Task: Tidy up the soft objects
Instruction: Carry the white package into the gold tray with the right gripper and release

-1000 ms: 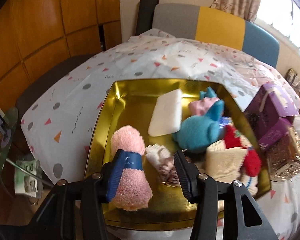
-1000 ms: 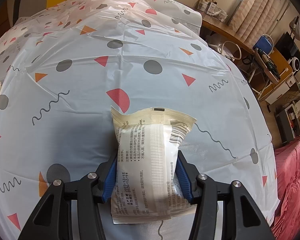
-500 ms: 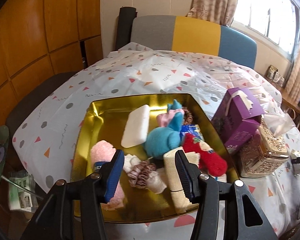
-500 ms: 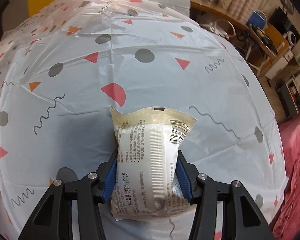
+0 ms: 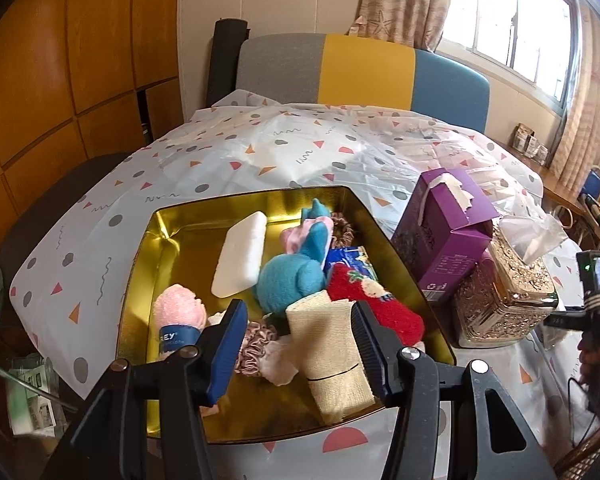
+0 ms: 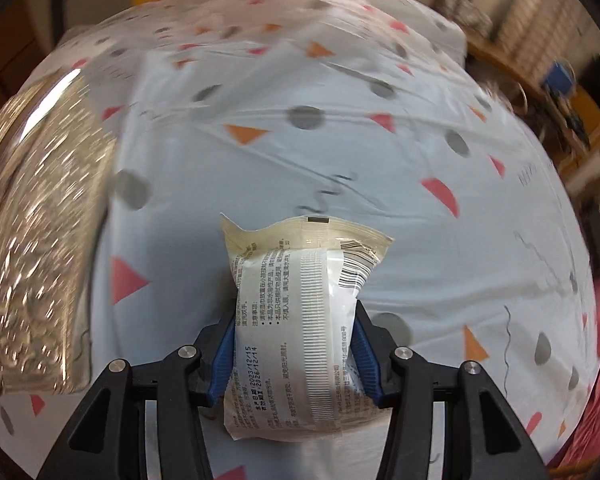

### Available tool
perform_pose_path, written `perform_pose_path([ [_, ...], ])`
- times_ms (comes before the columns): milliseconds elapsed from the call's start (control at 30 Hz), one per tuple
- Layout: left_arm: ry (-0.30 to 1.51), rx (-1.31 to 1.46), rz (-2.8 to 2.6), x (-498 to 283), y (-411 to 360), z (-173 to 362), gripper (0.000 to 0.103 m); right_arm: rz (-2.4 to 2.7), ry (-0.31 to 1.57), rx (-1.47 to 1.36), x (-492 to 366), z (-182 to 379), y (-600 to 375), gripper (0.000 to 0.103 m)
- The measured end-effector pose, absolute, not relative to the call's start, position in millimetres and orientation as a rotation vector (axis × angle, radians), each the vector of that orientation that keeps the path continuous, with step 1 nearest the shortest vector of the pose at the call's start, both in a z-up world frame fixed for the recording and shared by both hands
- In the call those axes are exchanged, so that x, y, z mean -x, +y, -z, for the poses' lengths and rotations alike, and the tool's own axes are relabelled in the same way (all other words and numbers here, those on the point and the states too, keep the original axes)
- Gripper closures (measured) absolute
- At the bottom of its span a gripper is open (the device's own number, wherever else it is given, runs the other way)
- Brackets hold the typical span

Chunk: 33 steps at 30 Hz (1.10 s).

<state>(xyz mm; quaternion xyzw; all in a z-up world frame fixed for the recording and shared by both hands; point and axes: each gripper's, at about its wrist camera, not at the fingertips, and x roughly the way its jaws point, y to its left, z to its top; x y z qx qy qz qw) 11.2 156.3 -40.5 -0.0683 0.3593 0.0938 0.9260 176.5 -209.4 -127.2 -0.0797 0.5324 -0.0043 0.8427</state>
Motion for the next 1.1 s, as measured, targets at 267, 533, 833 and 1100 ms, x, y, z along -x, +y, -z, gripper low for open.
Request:
perform_pose_path([
  [267,0.748,0.127,-0.165,-17,148,45,0.048,0.014,1.104,0.188,-173,129,-206,0.051],
  [533,0.765,0.104,-0.155,-19,140,50,0.044,0.021,1.099,0.117,-187,128,-217,0.051],
  [833,0.747,0.101,-0.179,-5,147,46,0.041,0.144,1.084,0.099,-192,126,-235,0.051],
  [1100,0.730,0.114,-0.192,9,159,40,0.041,0.184,1.070,0.018,-189,118,-250,0.052],
])
